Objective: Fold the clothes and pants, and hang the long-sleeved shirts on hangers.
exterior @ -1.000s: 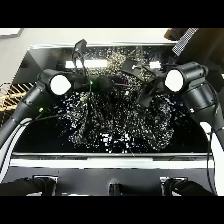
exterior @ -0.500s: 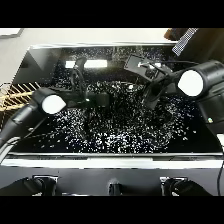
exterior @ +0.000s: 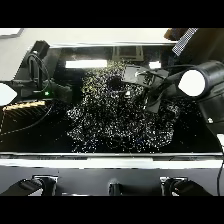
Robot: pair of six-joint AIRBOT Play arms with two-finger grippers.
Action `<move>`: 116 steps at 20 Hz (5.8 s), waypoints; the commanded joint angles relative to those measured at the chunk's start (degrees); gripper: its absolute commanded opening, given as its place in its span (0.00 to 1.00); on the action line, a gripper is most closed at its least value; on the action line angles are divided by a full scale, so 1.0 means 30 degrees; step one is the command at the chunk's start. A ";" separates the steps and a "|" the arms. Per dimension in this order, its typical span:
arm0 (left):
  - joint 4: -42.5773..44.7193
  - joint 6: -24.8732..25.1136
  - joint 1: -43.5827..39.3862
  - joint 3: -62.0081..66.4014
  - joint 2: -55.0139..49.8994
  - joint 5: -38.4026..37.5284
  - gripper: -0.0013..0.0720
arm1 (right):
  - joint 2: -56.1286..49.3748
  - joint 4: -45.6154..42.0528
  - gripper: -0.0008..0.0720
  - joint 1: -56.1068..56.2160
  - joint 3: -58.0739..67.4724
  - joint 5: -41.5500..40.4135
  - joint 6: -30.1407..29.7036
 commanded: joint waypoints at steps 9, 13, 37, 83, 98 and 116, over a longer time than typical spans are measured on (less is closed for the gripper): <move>-0.5785 1.7216 -0.0066 -0.2616 -0.0466 -0.0306 0.82 | -0.0816 0.1384 0.04 0.0015 0.0000 0.0211 -0.1916; -0.7628 1.7522 -0.0066 -0.2616 -0.1428 -0.0219 0.82 | -0.0816 0.1894 0.04 0.0015 0.0000 0.0838 -0.2025; -0.8969 1.9220 -0.0109 -0.2521 -0.0816 0.0466 0.04 | 0.4401 -0.3570 0.58 -0.1239 0.0015 0.0656 0.4437; -0.4539 0.9289 -0.0102 -0.2528 0.0772 0.6273 0.96 | 0.5464 0.5100 0.03 -1.2109 -0.0648 0.3410 0.0794; -0.4226 0.4962 -0.0109 -0.2521 0.0772 0.7133 0.95 | 0.9755 -1.1766 0.04 -1.2109 0.0160 -0.4153 2.0269; -0.4218 0.4029 -0.0109 -0.2528 0.0678 0.7125 0.95 | 0.2346 -2.1034 0.04 -1.7646 0.4954 -0.5654 3.0811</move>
